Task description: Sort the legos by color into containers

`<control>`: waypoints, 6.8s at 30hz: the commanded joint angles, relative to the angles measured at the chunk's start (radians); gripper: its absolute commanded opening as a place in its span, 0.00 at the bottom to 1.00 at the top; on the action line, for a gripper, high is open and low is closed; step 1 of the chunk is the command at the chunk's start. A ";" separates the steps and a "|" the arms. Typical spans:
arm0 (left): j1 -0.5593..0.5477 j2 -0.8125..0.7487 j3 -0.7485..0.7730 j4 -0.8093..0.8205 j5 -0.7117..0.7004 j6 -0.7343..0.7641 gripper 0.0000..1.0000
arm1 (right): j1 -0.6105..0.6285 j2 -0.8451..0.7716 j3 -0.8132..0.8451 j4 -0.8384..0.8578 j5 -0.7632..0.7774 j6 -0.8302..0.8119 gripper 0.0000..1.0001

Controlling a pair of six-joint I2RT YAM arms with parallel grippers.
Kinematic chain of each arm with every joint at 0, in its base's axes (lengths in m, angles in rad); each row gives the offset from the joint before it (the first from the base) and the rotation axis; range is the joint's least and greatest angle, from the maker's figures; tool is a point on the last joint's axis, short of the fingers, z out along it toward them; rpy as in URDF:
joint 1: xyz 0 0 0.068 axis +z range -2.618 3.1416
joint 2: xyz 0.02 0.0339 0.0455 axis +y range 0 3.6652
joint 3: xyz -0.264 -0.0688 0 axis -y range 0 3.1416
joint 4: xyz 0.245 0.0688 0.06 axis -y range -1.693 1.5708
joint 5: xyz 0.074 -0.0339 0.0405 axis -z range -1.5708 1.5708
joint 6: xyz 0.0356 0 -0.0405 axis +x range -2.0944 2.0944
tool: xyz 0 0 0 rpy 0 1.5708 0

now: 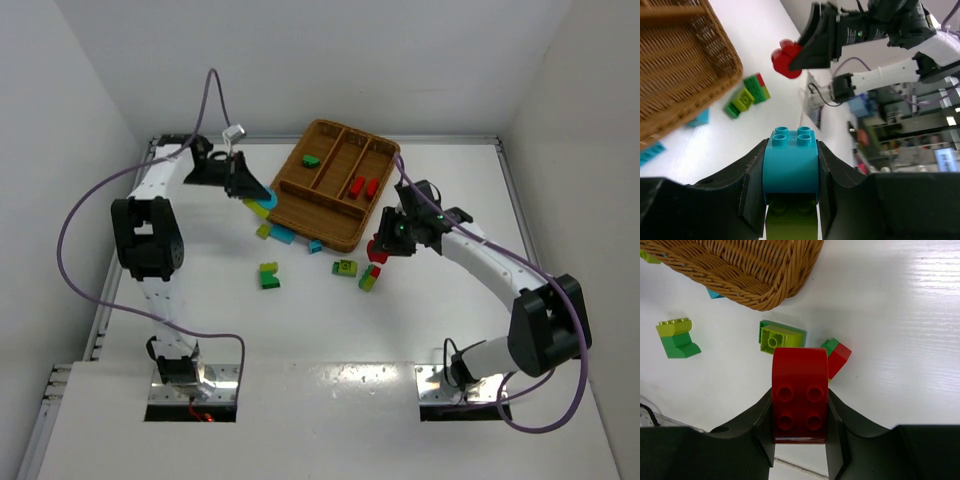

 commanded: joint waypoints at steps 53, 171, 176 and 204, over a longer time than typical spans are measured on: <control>-0.450 -0.485 -0.522 1.003 -0.342 -0.798 0.98 | 0.005 -0.130 -0.047 0.423 -0.725 -0.061 0.15; -0.262 -0.408 -0.646 0.837 -1.067 -0.933 0.00 | 0.603 0.294 0.263 -0.049 0.178 0.187 0.98; -0.262 -0.418 -0.655 0.837 -1.067 -0.933 0.00 | 0.603 0.329 0.286 -0.112 0.235 0.267 0.94; -0.243 -0.436 -0.694 0.900 -0.802 -0.885 0.02 | 0.545 0.294 0.309 -0.043 0.236 0.153 0.13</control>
